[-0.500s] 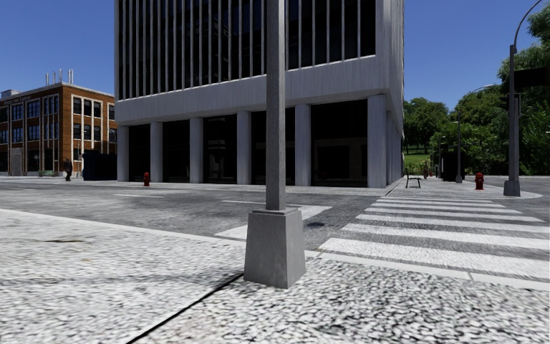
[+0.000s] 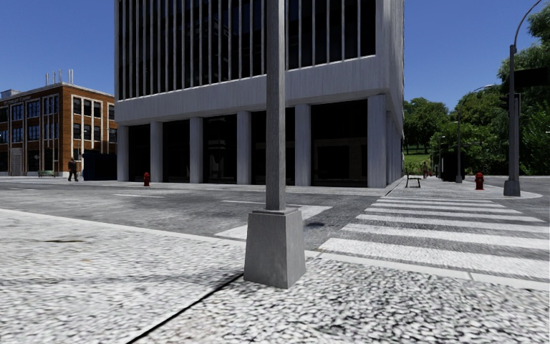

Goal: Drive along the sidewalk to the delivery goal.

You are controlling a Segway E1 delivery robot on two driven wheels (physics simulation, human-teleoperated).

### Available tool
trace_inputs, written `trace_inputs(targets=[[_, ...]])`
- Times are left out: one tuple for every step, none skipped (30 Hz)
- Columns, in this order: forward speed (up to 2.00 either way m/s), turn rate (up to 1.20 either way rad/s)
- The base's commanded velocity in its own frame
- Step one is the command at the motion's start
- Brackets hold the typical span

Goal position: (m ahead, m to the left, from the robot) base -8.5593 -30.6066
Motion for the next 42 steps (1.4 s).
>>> trace_inputs(targets=[[0.0,0.0],[0.0,0.0],[0.0,0.0],[0.0,0.0],[0.0,0.0],[0.0,0.0],[0.0,0.0],[0.0,0.0],[0.0,0.0],[0.0,0.0],[0.0,0.0],[0.0,0.0],[0.0,0.0],[0.0,0.0],[0.0,0.0],[0.0,0.07],[0.0,0.07],[0.0,0.16],[0.0,0.21],[0.0,0.24],[0.0,0.24],[0.0,0.26],[0.0,0.26],[0.0,0.26],[0.0,0.26],[0.0,0.18],[0.0,0.04],[0.0,0.0],[0.0,0.0],[0.0,0.0],[0.0,0.16],[0.0,0.33],[0.0,0.39],[0.0,0.39],[0.0,0.4],[0.0,0.34],[0.0,0.25],[0.0,0.25],[0.0,0.22],[0.0,0.19],[0.0,0.08],[0.0,0.0]])
